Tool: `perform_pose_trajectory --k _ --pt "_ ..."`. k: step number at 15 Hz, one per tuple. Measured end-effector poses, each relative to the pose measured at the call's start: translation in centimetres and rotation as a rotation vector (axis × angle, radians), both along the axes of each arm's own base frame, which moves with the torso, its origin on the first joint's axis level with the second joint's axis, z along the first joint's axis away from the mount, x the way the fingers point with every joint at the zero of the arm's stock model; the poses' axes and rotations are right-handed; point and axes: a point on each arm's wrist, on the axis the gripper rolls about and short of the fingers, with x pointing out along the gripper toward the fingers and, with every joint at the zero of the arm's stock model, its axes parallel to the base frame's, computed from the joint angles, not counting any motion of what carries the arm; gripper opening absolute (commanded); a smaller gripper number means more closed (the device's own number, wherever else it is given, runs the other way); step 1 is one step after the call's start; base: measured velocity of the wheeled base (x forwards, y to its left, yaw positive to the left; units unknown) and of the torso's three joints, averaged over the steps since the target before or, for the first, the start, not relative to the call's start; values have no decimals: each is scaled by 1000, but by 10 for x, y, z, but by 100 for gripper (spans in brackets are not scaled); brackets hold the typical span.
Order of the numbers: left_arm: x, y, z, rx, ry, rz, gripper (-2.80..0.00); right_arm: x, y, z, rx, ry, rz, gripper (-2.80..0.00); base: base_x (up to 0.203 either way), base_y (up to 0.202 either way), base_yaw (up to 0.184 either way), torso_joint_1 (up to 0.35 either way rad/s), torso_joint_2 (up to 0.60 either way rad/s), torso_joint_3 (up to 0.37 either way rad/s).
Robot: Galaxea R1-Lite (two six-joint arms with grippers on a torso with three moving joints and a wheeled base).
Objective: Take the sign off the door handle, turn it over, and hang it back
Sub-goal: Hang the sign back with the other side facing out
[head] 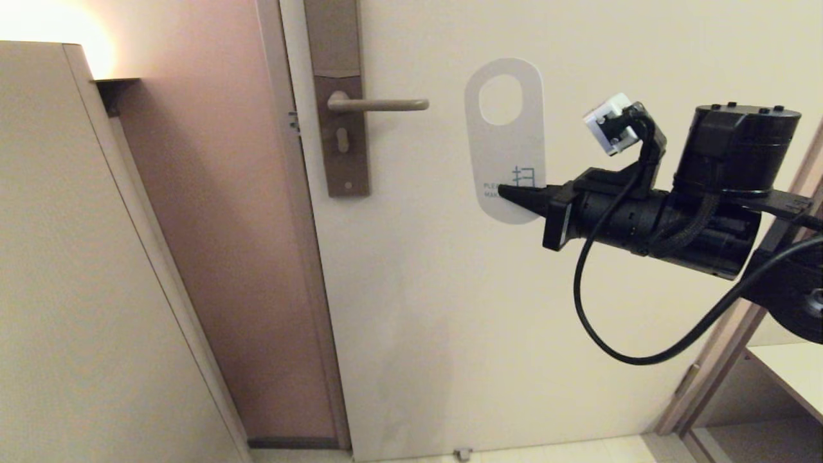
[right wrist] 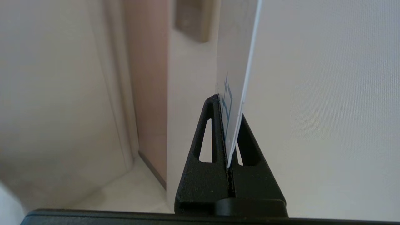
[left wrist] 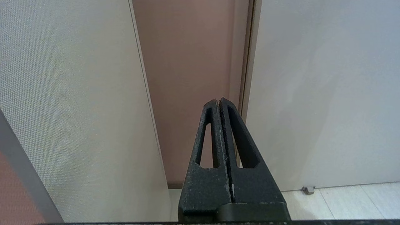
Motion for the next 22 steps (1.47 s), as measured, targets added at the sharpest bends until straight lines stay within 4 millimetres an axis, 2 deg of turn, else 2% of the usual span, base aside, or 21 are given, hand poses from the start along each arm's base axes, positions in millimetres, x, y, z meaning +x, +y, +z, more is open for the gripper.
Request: perform_pose_trajectory --k 5,8,13,22 --pt "0 0 0 0 0 -1 -280 9 15 2 0 34 -75 -280 0 0 0 0 0 0" --pt "0 0 0 0 0 0 -280 12 34 15 73 61 -148 -280 0 0 0 0 0 0" --pt "0 0 0 -1 0 -1 -280 26 62 19 85 44 -231 -280 0 0 0 0 0 0" --pt "0 0 0 0 0 0 -280 60 92 2 121 -4 -347 -280 0 0 0 0 0 0"
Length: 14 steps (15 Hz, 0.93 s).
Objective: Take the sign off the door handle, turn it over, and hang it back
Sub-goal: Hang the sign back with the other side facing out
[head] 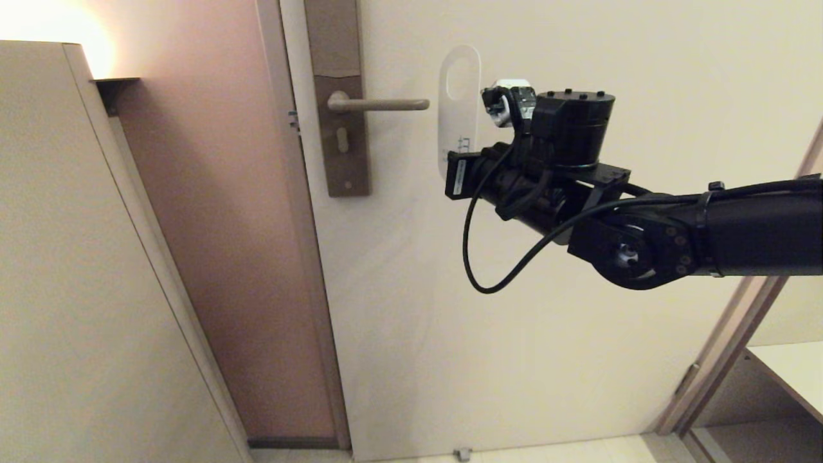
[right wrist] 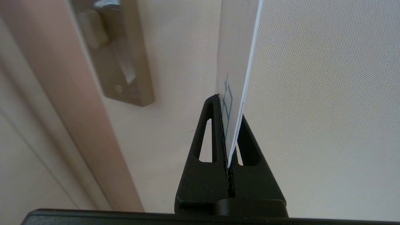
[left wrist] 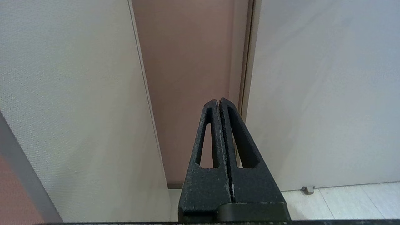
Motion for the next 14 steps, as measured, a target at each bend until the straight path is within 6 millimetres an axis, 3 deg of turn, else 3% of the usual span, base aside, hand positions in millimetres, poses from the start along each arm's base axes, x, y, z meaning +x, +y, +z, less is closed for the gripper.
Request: perform_pose_trajectory --k 6,14 --pt "0 0 0 0 0 0 -280 10 13 -18 -19 25 -7 -280 0 0 0 0 0 0" --pt "0 0 0 0 0 0 -280 3 38 -24 -20 25 33 -280 0 0 0 0 0 0"
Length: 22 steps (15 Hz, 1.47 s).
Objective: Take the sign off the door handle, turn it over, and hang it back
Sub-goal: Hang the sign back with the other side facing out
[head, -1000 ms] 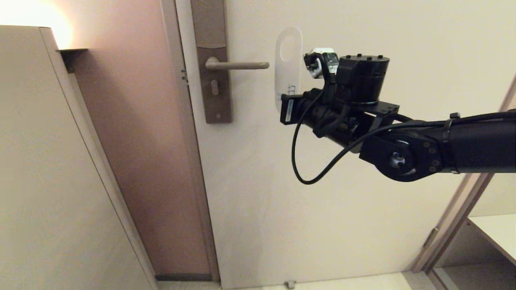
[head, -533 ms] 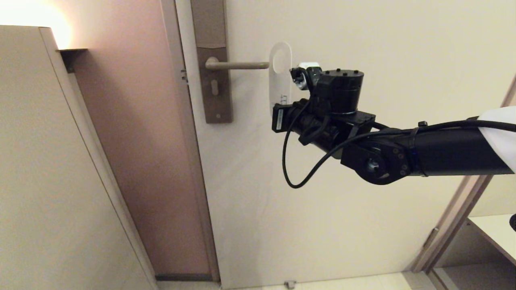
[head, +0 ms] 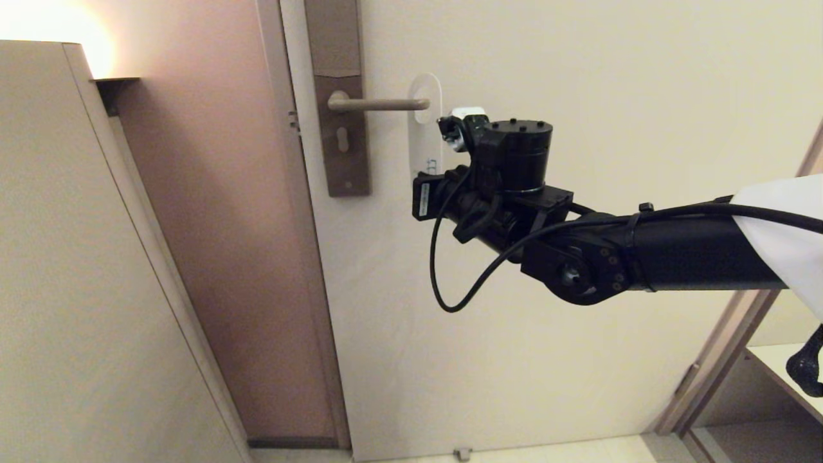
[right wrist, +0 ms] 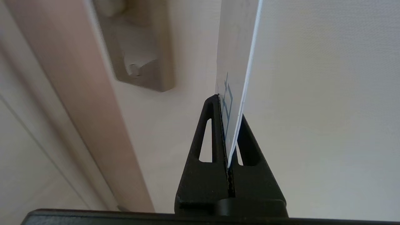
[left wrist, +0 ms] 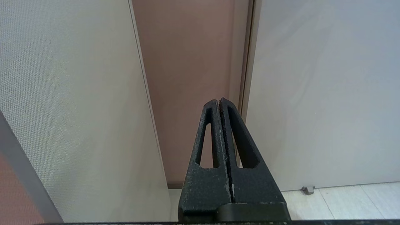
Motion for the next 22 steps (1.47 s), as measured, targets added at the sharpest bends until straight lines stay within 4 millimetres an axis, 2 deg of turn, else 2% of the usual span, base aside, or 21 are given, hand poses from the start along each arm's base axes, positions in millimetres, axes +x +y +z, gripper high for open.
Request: perform_pose_trajectory --k 6,13,22 --pt "0 0 0 0 0 1 -280 -9 18 -1 2 -6 24 -280 0 0 0 0 0 0" --pt "0 0 0 0 0 1 -280 -24 53 -4 3 -8 27 -280 0 0 0 0 0 0" --pt "0 0 0 0 0 0 -280 -29 82 -10 -19 15 34 -280 0 0 0 0 0 0"
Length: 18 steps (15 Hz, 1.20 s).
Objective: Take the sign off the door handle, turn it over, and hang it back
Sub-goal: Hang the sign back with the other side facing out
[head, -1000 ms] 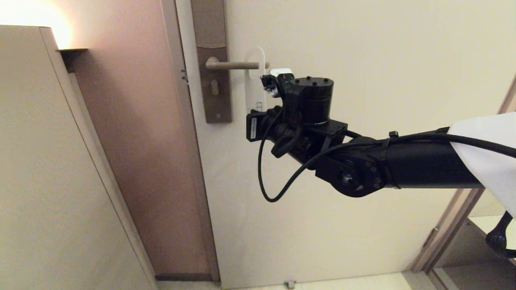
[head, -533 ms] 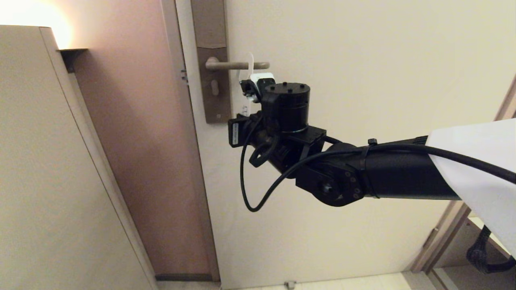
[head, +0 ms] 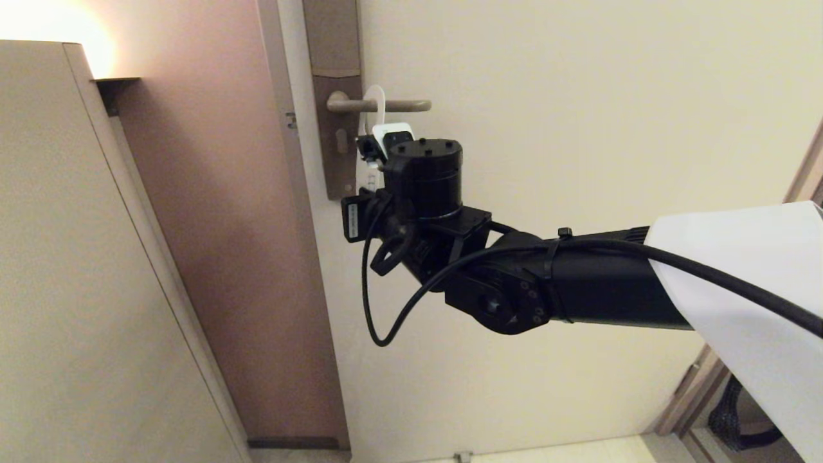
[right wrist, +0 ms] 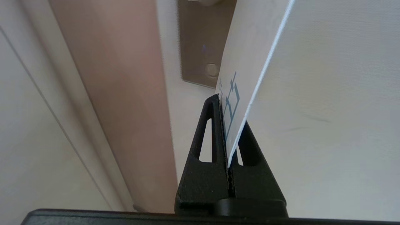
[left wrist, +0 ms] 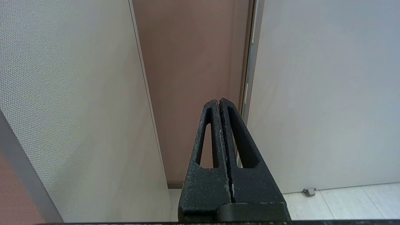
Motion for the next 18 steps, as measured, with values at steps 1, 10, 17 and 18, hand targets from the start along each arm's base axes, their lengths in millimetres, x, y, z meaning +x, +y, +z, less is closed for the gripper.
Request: perform_pose_trajectory --k 1,10,17,18 --pt "0 0 0 0 0 0 -280 -1 4 0 2 0 4 -280 0 0 0 0 0 0" --pt "0 0 0 0 0 0 -280 -6 18 -11 -4 19 27 0 0 0 0 0 0 0" --pt "0 0 0 0 0 0 -280 -7 15 -18 -10 55 22 0 0 0 0 0 0 0" --pt "0 0 0 0 0 0 -280 -8 14 -20 -25 69 21 0 0 0 0 0 0 0"
